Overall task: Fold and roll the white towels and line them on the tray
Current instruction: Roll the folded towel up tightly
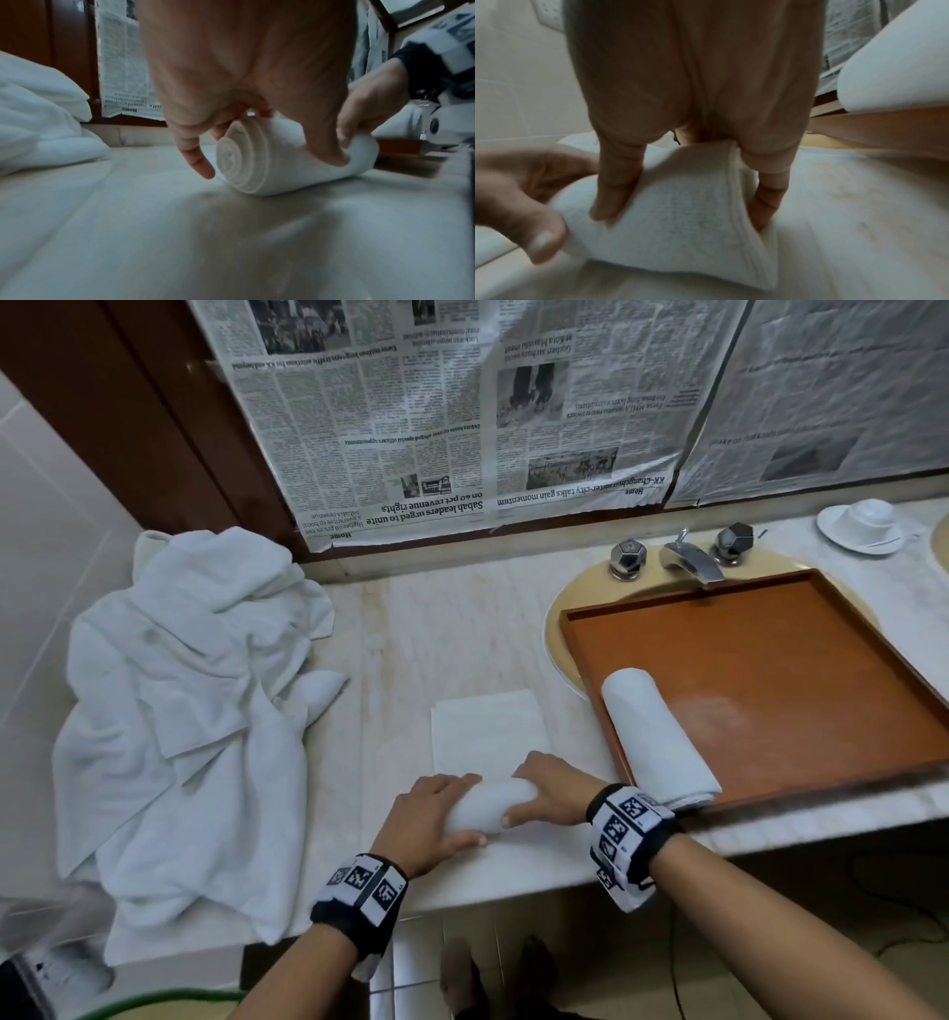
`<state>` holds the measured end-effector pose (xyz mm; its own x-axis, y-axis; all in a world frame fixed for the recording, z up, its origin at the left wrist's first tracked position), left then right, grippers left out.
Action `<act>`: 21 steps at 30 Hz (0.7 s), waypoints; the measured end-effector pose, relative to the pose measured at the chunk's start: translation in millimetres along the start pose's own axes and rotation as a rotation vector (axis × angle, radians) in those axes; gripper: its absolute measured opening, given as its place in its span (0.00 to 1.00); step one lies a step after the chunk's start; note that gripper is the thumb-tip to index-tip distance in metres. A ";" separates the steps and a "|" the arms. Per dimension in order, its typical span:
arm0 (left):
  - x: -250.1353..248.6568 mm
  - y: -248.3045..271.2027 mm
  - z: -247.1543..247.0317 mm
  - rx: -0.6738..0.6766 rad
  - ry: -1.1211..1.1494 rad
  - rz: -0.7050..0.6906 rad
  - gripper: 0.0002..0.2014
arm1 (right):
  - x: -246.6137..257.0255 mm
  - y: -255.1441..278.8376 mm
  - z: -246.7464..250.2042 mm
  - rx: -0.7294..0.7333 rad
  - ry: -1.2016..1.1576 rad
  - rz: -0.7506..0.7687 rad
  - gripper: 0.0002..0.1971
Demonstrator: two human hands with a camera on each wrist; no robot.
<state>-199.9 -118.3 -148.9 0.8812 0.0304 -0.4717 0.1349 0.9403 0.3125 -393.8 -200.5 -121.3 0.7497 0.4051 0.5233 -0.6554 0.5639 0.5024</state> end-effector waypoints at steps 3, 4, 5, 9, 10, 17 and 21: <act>2.9 -11.3 5.8 0.078 0.077 0.016 0.34 | 4.3 7.4 -1.0 -0.026 0.083 -0.040 0.35; 0.2 -13.9 10.2 0.122 0.088 0.017 0.31 | 6.0 11.4 -3.2 -0.078 0.180 -0.034 0.35; -2.7 -15.4 14.4 0.174 0.107 0.031 0.28 | 8.4 15.1 -6.5 -0.147 0.278 -0.002 0.35; -3.1 -14.9 14.0 0.333 0.253 0.149 0.24 | 7.7 24.9 -25.2 -0.257 0.325 0.136 0.39; -2.1 -12.6 11.5 0.319 0.274 0.160 0.24 | 4.8 24.0 -28.8 -0.248 0.311 0.129 0.38; -0.7 5.3 -1.4 -0.083 0.366 0.076 0.42 | -0.8 5.6 -15.2 -0.175 0.104 -0.001 0.36; 3.1 2.6 -14.0 -0.091 0.356 0.087 0.44 | 1.8 2.5 -7.5 -0.155 0.095 -0.019 0.35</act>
<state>-203.2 -111.0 -161.0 0.6728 0.2126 -0.7086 0.0115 0.9547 0.2974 -393.4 -192.9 -124.2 0.7716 0.4559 0.4436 -0.6250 0.6731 0.3955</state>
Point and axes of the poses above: each hand's wrist, its own y-axis away from the middle knuckle, its own z-axis out of the back of the hand, x = y × z, the point moved 3 cm from there along -y, towards the middle knuckle, and after that the axes turned 3 degrees about z, right-handed, at the moved point
